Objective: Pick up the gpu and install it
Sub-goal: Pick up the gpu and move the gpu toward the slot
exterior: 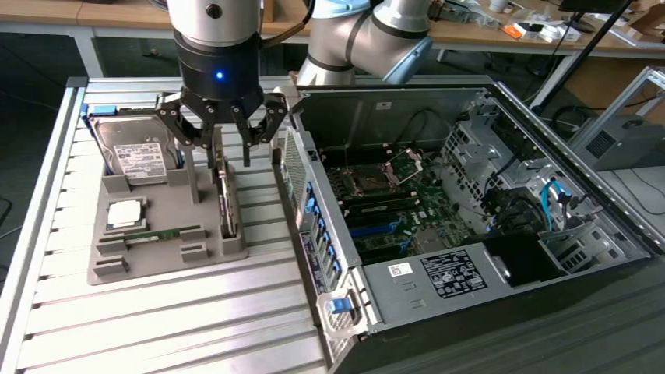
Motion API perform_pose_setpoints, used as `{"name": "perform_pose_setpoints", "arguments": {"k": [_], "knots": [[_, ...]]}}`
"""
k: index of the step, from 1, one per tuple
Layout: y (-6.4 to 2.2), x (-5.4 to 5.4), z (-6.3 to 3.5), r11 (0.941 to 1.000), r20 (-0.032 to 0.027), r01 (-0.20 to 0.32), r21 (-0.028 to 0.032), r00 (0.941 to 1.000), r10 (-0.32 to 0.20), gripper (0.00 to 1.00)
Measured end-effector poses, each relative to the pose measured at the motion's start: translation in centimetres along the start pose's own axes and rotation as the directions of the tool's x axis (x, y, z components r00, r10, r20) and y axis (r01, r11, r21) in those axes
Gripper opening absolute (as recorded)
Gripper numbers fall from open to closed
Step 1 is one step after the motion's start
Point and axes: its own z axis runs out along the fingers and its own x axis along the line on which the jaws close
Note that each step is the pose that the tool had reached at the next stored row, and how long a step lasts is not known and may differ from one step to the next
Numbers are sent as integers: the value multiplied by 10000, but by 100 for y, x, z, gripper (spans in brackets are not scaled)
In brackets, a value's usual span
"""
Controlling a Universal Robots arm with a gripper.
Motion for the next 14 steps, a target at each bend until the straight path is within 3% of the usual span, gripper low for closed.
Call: {"name": "perform_pose_setpoints", "arguments": {"k": [14], "knots": [[33,3,23,9999,9,3,136,10000,-3,48]]}}
